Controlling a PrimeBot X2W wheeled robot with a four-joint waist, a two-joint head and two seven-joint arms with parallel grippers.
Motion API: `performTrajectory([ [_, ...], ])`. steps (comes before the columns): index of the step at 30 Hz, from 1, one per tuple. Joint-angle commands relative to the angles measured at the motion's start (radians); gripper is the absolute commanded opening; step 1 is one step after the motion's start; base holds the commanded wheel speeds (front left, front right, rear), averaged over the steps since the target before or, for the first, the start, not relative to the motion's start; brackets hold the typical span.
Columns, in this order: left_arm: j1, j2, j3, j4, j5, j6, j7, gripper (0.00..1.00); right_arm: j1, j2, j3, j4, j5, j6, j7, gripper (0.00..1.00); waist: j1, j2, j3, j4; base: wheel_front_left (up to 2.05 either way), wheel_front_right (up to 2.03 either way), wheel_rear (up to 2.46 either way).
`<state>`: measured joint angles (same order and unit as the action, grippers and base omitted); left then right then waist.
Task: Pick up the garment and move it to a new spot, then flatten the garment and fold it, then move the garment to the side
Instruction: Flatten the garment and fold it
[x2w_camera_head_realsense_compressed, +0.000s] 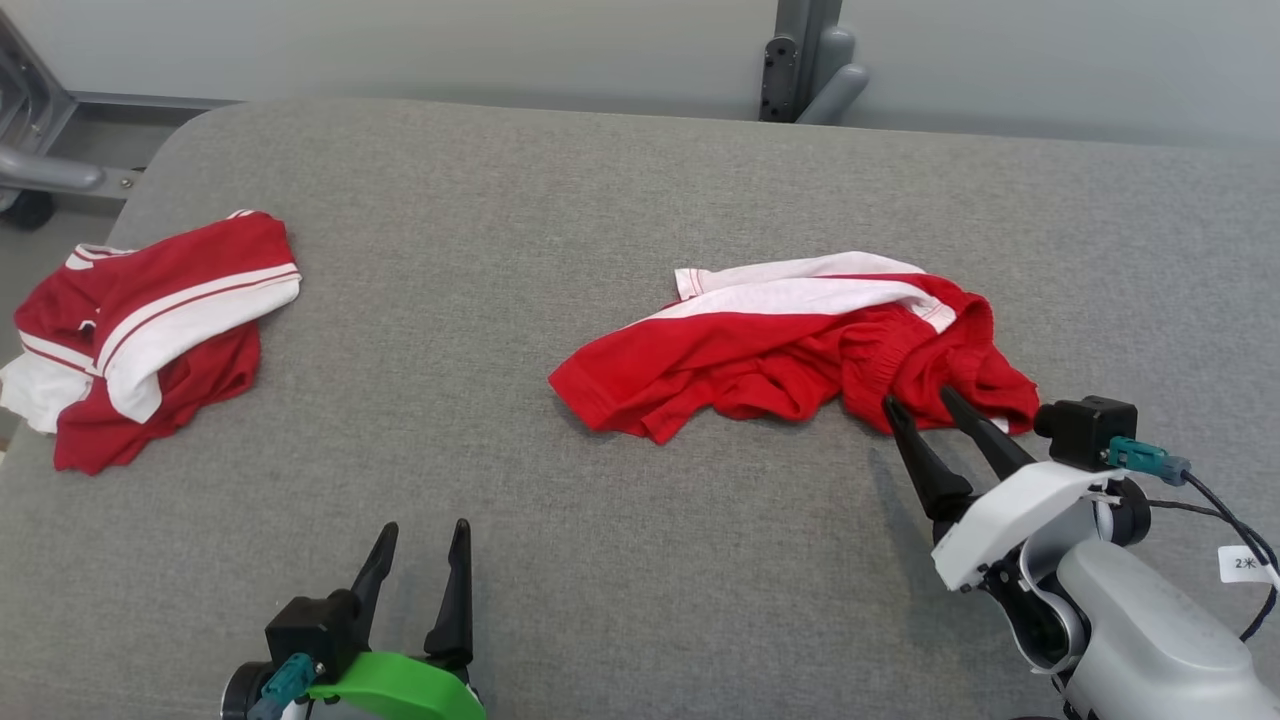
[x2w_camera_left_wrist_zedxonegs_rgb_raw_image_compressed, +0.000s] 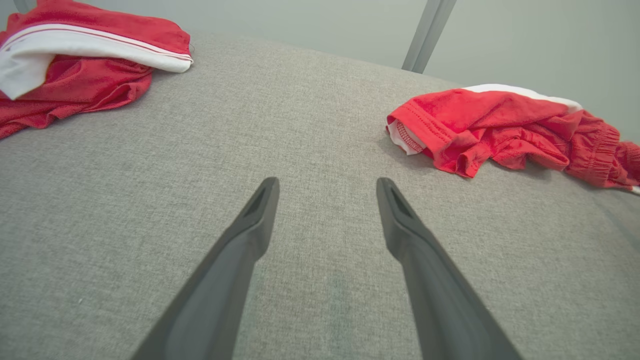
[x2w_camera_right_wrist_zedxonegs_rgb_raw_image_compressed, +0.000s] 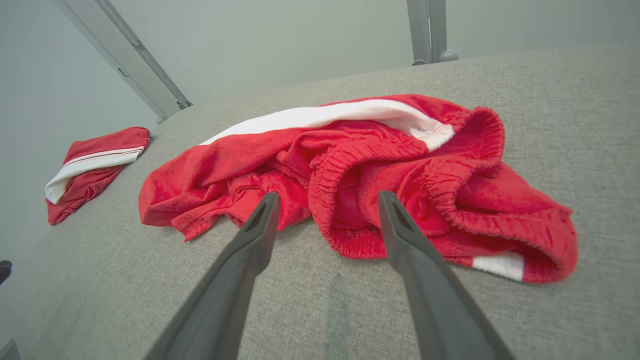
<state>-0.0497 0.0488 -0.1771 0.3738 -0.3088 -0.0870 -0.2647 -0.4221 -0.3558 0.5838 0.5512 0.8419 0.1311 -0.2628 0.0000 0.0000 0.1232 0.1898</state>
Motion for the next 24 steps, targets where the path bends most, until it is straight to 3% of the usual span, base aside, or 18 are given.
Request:
performTrajectory([
  [1, 0.014, 0.003, -0.001, 0.0, 0.004, -0.002, 0.001, 1.0, -0.022, 0.009, -0.01, 0.024, -0.023, -0.001, -0.003, 1.0, 0.0, 0.0, 0.009, 0.029, 0.0, 0.0, 0.0],
  [11, 0.023, 0.003, 0.008, 0.003, 0.002, -0.004, 0.001, 1.0, -0.089, 0.075, -0.005, 0.167, -0.101, -0.001, -0.003, 1.0, 0.0, 0.0, 0.021, 0.077, 0.0, 0.0, 0.0],
  [13, 0.027, 0.003, 0.013, 0.002, 0.0, -0.001, 0.001, 1.0, -0.092, 0.08, 0.008, 0.162, -0.105, -0.001, -0.003, 0.16, 0.0, 0.0, 0.022, 0.073, 0.0, 0.0, 0.0],
  [14, 0.03, 0.003, 0.016, 0.001, -0.002, 0.001, 0.001, 1.0, -0.091, 0.079, 0.013, 0.158, -0.106, -0.001, -0.003, 0.0, 0.0, 0.0, 0.022, 0.068, 0.0, 0.0, 0.0],
  [24, 0.035, 0.003, -0.001, 0.012, -0.017, 0.003, 0.001, 1.0, -0.004, 0.012, 0.033, 0.093, -0.099, -0.001, -0.003, 0.0, 0.0, 0.0, -0.009, -0.015, 0.0, 0.0, 0.0],
])
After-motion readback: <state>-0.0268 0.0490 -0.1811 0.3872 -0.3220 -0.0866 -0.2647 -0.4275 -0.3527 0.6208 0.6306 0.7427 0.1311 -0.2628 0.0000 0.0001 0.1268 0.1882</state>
